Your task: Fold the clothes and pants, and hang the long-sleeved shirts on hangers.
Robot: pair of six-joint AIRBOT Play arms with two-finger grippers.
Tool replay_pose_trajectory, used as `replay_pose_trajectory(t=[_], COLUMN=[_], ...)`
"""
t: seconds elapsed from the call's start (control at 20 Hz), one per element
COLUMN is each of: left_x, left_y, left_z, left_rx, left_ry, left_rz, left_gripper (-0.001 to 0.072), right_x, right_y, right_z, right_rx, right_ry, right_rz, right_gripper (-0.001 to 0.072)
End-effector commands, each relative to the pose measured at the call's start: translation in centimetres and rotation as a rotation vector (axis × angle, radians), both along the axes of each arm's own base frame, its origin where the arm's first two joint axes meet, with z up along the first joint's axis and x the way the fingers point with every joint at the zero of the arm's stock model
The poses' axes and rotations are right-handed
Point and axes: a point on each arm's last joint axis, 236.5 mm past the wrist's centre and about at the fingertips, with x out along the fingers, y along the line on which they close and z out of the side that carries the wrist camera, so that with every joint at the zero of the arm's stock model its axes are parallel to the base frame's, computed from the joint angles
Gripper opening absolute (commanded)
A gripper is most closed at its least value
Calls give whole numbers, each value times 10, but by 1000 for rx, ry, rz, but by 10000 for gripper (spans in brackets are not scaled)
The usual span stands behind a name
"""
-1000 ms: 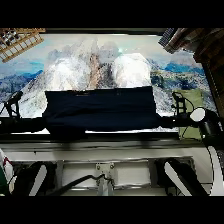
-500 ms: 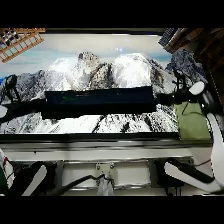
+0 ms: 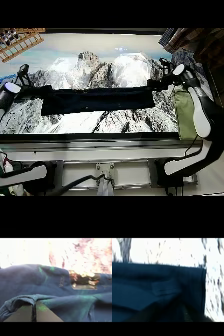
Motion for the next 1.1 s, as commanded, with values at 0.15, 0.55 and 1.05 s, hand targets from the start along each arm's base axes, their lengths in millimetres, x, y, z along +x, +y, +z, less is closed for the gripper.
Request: replay_pose_trajectory(t=[0.15, 0.55, 1.05], left_x=[2, -5, -10], left_y=[11, 44, 22], left_z=[-24, 28, 33], left_rx=[-51, -46, -77], left_ry=[82, -1, 15], left_rz=[54, 120, 71], left_gripper=[363, 363, 366], right_x=[20, -24, 8], right_y=[-17, -103, -94], right_z=[-8, 1, 52], right_rx=[-31, -154, 26], right_ry=[38, 146, -78], right_rz=[-167, -219, -193], right_gripper=[393, 388, 388])
